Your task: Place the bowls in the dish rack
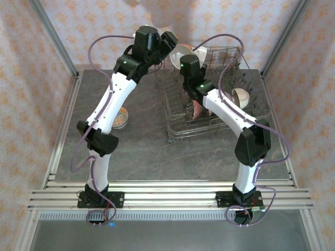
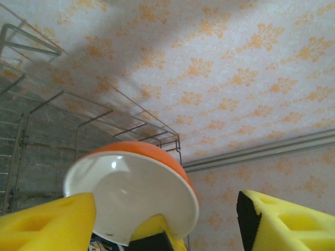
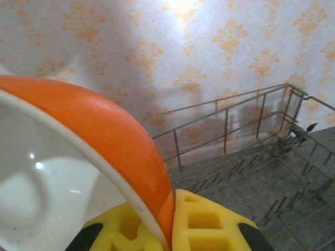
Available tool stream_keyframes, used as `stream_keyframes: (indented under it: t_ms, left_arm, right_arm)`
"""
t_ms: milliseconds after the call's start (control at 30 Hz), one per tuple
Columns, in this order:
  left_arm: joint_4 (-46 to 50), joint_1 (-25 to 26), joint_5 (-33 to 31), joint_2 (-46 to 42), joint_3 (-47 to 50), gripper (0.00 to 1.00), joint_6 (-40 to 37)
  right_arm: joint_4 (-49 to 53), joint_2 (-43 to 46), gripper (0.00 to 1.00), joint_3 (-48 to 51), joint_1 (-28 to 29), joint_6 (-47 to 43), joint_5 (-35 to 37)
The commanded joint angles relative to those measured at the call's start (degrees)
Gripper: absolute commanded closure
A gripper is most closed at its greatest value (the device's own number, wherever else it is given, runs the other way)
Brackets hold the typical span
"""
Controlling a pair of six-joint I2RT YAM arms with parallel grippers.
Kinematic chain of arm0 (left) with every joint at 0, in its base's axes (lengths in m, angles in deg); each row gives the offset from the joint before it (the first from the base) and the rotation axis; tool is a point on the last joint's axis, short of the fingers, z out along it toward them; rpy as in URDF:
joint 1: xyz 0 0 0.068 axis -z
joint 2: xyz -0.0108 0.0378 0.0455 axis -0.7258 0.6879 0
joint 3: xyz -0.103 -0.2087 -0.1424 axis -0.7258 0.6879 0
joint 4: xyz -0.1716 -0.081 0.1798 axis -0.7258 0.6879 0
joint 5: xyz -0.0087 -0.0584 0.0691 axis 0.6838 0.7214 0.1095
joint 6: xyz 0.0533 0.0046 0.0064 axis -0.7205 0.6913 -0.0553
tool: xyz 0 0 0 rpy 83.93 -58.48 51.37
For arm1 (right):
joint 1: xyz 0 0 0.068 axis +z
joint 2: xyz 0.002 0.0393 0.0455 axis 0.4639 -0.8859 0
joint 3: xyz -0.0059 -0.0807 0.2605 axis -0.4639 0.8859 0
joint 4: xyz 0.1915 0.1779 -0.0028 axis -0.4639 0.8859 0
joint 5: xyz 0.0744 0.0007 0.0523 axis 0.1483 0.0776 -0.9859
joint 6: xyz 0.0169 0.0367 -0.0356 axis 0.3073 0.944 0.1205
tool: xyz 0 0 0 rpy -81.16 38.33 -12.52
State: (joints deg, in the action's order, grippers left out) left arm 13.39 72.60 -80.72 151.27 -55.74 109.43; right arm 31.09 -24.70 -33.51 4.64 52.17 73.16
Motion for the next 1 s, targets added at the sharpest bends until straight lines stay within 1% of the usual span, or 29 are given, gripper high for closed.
stream_keyframes:
  t_ms: [0, 100, 233, 333, 533, 700, 800, 967]
  left_arm:
    - [-0.02, -1.54, -1.22, -4.01, -0.88, 0.27, -3.1]
    - [0.78, -2.73, -1.09, -5.53, 1.02, 0.26, -5.28]
    - [-0.13, -4.52, -0.21, -8.88, 7.86, 0.26, -8.51]
    - [0.8, -5.06, -0.15, -12.3, 13.41, 0.26, -12.3]
    - [1.5, -5.36, -0.09, -17.02, 25.31, 0.27, -18.13]
    - [1.2, -5.33, -0.99, -19.91, 32.51, 0.27, -22.37]
    - [-0.42, -5.46, -1.2, -21.25, 37.33, 0.26, -23.55]
    - [-4.32, -6.53, 2.58, -21.28, 43.22, 0.26, -24.24]
  right_arm:
    - [5.06, -0.39, 1.0, -3.51, -1.45, 1.69, 2.88]
    - [10.36, -0.73, 1.0, -5.31, -3.91, 2.34, 4.01]
    - [19.96, -3.11, 1.0, -10.25, -7.93, 2.66, 6.13]
    - [29.11, -6.76, 1.0, -16.95, -11.18, 1.73, 9.33]
    - [42.21, -15.44, 1.0, -29.04, -17.65, 0.86, 11.05]
    - [45.73, -19.65, 1.0, -34.52, -21.31, -2.21, 10.92]
    - [48.65, -22.54, 1.0, -38.84, -23.2, -3.82, 11.53]
    - [48.01, -26.17, 1.0, -41.69, -25.31, -6.48, 14.04]
